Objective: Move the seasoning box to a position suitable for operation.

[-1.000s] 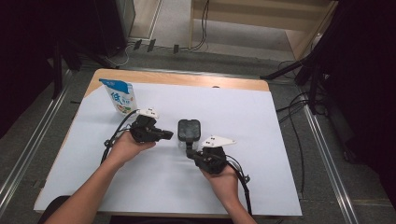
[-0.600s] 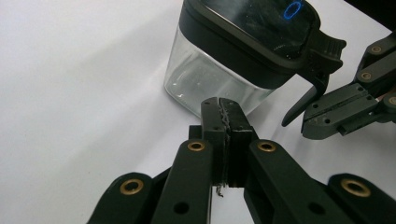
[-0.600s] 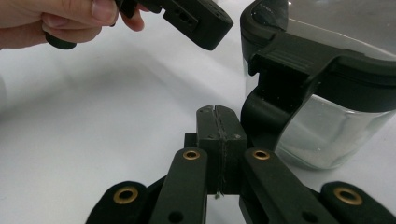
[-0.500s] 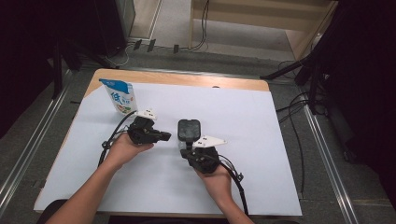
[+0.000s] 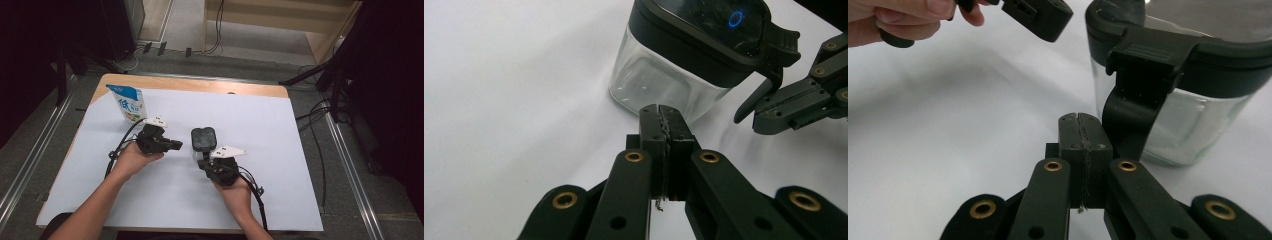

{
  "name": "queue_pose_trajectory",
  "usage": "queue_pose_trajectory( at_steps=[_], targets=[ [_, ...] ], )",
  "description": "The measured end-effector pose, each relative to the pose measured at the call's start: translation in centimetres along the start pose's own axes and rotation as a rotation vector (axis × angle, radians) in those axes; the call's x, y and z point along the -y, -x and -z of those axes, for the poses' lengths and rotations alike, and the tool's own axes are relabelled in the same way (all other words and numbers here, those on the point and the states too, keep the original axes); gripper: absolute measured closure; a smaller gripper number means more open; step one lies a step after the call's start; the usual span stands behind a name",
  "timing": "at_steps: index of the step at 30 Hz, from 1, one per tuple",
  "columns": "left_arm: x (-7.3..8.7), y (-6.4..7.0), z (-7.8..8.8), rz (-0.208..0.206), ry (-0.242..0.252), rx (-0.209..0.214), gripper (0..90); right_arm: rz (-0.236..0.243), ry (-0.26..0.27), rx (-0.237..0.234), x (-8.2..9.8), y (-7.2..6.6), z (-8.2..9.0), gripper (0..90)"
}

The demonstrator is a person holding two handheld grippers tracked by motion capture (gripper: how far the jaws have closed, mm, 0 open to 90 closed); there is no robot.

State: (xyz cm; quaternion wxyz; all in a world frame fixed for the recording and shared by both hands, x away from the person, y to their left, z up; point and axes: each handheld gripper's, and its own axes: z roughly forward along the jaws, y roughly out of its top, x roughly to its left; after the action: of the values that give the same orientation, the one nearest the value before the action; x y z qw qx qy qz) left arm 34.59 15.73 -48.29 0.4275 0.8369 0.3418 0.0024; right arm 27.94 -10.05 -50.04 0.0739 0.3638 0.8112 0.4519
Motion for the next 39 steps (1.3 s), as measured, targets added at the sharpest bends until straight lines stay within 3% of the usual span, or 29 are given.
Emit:
queue_pose_trajectory(
  at_steps=[12, 15, 24, 29, 39],
  targets=[
    [-0.6, 0.1, -0.9, -0.019, -0.002, 0.010, 90.0, -0.057, 0.016, 0.037, 0.4, 1.9, 1.9, 90.0],
    [-0.8, 0.1, -1.4, -0.018, 0.014, 0.011, 90.0, -0.065, 0.014, 0.042, 0.4, 2.3, 2.2, 90.0],
    [-1.9, 0.0, -2.5, -0.030, 0.001, -0.002, 90.0, -0.077, -0.001, 0.057, 0.4, 3.6, 2.9, 90.0],
    [-2.2, -0.1, -2.8, -0.014, 0.033, -0.007, 90.0, -0.084, 0.000, 0.069, 0.2, 4.4, 3.0, 90.0],
    [-2.5, 0.5, -4.1, -0.027, 0.023, 0.010, 90.0, -0.098, 0.016, 0.091, -0.1, 5.5, 2.8, 90.0]
  ],
)
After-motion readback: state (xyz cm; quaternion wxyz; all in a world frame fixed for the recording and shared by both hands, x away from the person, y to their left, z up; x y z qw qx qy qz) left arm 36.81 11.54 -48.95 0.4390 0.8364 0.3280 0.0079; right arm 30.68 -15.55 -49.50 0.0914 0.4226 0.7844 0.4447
